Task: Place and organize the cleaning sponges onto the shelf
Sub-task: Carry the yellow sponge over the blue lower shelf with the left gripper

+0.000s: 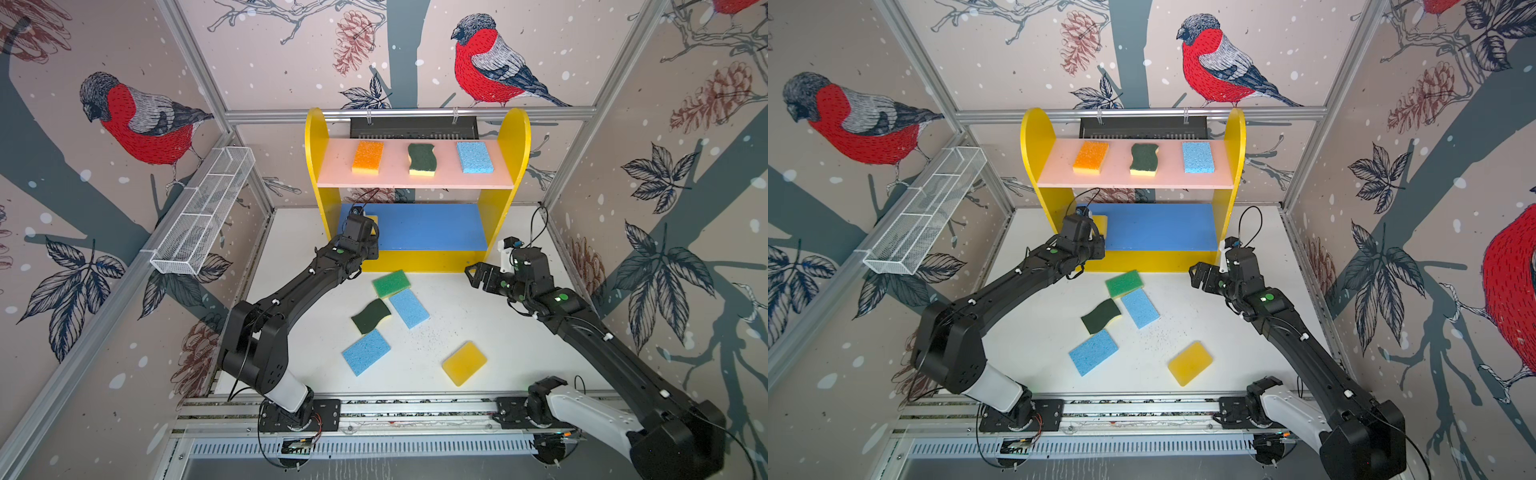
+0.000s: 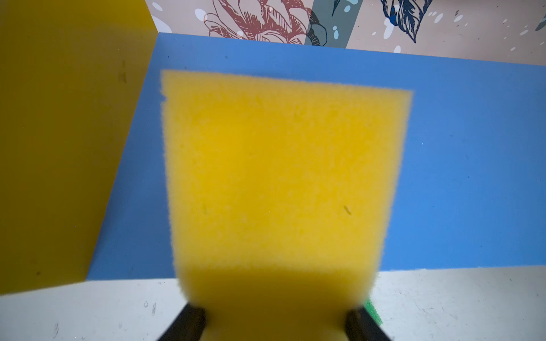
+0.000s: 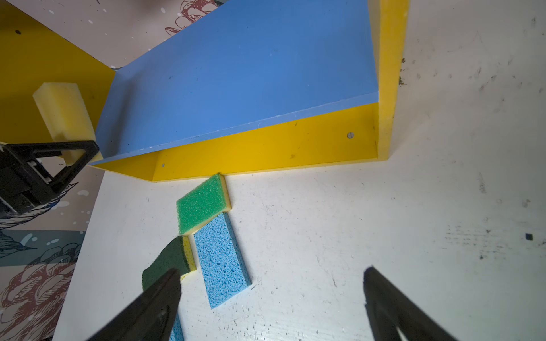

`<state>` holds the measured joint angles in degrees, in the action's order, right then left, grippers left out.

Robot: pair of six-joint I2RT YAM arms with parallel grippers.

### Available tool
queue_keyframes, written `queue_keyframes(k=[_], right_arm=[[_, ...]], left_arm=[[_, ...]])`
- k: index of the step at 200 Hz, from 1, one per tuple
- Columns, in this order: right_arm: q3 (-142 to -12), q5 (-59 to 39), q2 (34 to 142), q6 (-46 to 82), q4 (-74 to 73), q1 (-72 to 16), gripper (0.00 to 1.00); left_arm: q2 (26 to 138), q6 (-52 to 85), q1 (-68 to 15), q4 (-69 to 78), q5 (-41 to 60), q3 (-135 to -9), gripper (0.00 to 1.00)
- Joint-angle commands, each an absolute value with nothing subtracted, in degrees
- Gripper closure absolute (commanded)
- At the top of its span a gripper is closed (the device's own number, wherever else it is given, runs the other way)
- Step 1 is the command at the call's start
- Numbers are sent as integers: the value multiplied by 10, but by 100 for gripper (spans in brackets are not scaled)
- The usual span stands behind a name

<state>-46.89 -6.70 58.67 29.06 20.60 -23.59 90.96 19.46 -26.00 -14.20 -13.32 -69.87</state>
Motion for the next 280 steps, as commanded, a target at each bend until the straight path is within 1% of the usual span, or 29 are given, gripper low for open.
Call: queue_keyframes(k=[1,90,136,181,230,280], right_arm=[[-476,-53,591,297,192,-240,4],[-484,-46,606,296,191,-251,4],[-488,-44,612,294,191,-252,4],[-490,-44,617,295,190,-255,4],[-491,-42,621,300,189,-260,4],[-493,-40,625,301,189,-262,4]], left_arm=[[921,191,-260,-108,-151,-709,45],[979,174,-260,-105,-168,-761,44],[1011,172,-260,-139,-186,-797,40],[1050,193,-260,-211,-204,-851,39],[1057,196,-260,-204,-204,-849,38],[1066,194,-260,-203,-205,-852,33]])
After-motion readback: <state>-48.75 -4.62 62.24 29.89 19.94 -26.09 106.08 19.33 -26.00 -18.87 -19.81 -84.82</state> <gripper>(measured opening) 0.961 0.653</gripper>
